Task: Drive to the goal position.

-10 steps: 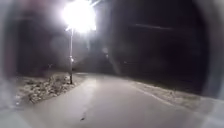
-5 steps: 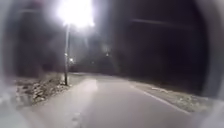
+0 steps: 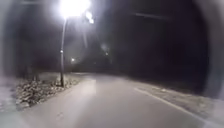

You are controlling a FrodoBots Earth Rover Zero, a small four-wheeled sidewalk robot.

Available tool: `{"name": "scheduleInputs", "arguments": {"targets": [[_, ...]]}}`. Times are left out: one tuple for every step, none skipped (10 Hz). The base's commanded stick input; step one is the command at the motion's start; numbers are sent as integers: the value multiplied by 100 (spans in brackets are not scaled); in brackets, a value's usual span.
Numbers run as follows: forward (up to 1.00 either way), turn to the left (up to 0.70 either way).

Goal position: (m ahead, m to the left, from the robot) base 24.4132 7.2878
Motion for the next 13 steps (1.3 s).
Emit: {"name": "scheduleInputs", "arguments": {"targets": [[100,5],[100,6],[100,9],[100,11],[100,12],[100,13],[100,13],[100,5],[100,6],[100,10],[100,14],[100,16],[100,16]]}}
